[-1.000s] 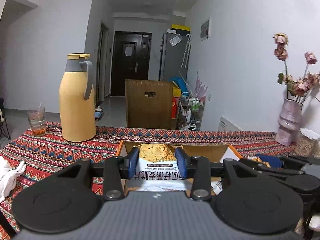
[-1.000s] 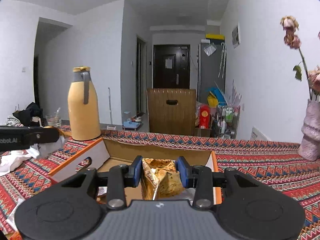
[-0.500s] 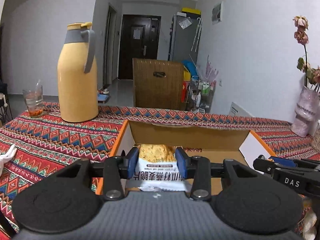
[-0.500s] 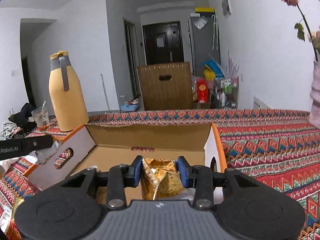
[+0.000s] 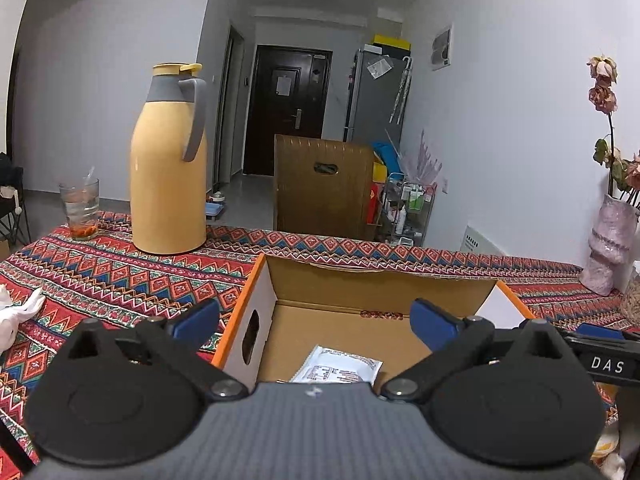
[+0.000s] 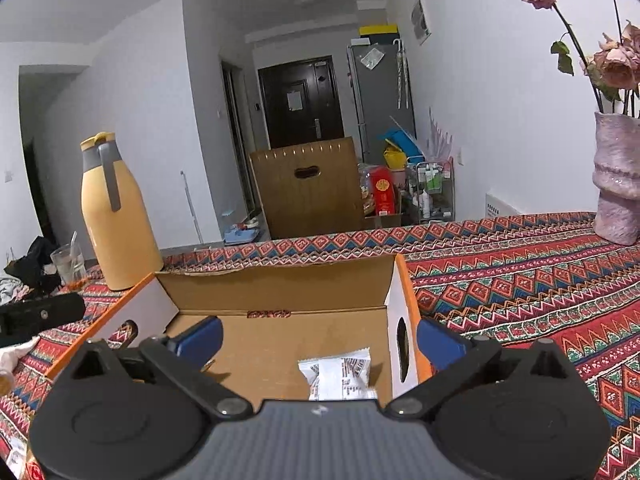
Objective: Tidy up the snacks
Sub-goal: 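Grasp a white oat cracker packet from the pile with the right tool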
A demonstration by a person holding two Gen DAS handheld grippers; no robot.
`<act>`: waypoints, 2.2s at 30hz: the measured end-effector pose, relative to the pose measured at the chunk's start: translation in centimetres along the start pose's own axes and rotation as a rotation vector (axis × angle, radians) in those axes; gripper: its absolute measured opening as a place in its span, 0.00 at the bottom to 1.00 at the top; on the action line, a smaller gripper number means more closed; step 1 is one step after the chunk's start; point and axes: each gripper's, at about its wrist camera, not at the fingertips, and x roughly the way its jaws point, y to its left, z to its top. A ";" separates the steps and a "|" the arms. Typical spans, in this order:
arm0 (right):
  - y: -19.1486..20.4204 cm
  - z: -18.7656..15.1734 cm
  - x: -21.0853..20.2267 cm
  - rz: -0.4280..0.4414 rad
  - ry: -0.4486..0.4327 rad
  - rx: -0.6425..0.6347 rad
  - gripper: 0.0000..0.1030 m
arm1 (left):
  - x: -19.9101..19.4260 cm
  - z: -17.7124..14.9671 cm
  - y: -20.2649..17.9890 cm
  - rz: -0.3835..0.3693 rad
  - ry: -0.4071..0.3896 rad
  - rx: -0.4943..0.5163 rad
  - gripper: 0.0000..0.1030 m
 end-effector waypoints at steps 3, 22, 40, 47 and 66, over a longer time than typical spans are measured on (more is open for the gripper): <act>-0.1 0.2 -0.4 -0.003 -0.016 0.005 1.00 | -0.4 0.3 0.0 -0.006 -0.013 0.000 1.00; 2.0 -0.2 -8.6 0.006 -0.074 -0.070 1.00 | -7.5 -0.2 0.6 -0.016 -0.030 0.019 1.00; 1.6 -8.9 -15.1 -0.004 0.055 -0.072 1.00 | -11.7 -9.8 4.8 -0.015 0.110 0.067 1.00; 1.0 -11.0 -15.8 -0.021 0.089 -0.030 1.00 | -11.3 -11.0 4.7 -0.018 0.088 0.069 1.00; 1.7 -6.9 -7.3 -0.040 0.284 -0.042 0.59 | -10.7 -11.1 5.2 -0.028 0.116 0.032 1.00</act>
